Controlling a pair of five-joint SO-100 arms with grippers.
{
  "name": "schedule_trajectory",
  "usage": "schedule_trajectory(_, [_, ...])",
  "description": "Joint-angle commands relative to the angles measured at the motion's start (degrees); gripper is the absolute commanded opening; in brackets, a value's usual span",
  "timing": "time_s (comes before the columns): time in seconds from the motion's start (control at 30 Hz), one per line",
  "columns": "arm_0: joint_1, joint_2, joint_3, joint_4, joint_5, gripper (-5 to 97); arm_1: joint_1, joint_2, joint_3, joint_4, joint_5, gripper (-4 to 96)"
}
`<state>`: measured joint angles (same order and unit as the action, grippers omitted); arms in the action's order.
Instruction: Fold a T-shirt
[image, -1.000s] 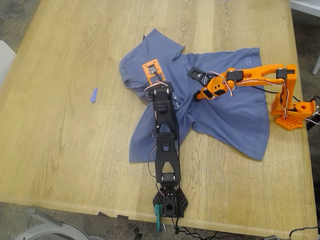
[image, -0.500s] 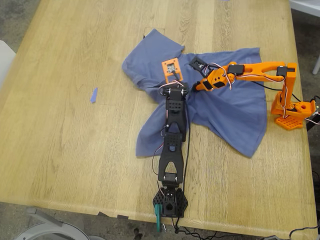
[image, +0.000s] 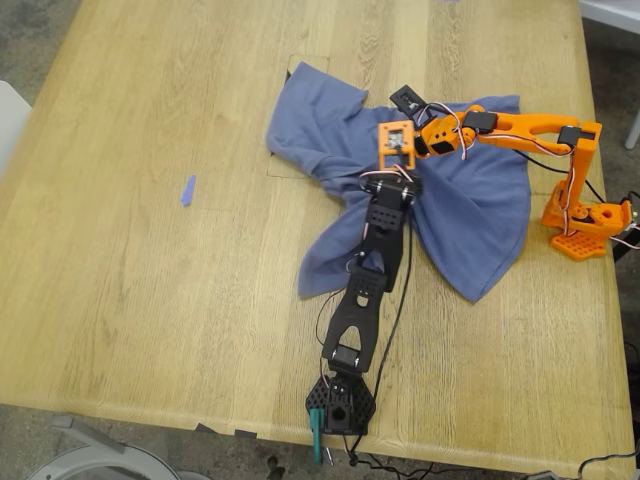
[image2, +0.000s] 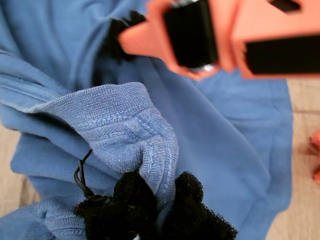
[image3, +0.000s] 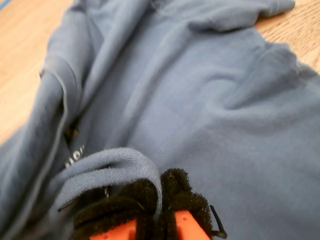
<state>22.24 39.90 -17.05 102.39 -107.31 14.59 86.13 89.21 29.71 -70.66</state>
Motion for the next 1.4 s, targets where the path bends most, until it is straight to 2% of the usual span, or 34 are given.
schedule_trajectory(0.0, [4.31,10.11,-1.85,-2.2,-0.09,0,1.05,4.92,-1.05,-1.76,-0.53,-0.1])
schedule_trajectory(0.27, [11.78,8.35,-1.85,-7.91,0.0,0,3.16,7.65,2.64,-1.23,-0.53,-0.1])
schedule_trajectory(0.7, [22.85,1.23,-1.93,-14.68,0.0,0,7.91,16.17,19.78,-5.71,-0.62,-0.1])
schedule_trajectory(1.37, [28.74,-17.05,-2.11,-26.19,-0.7,0,17.05,16.08,26.72,-16.7,-0.79,-0.1])
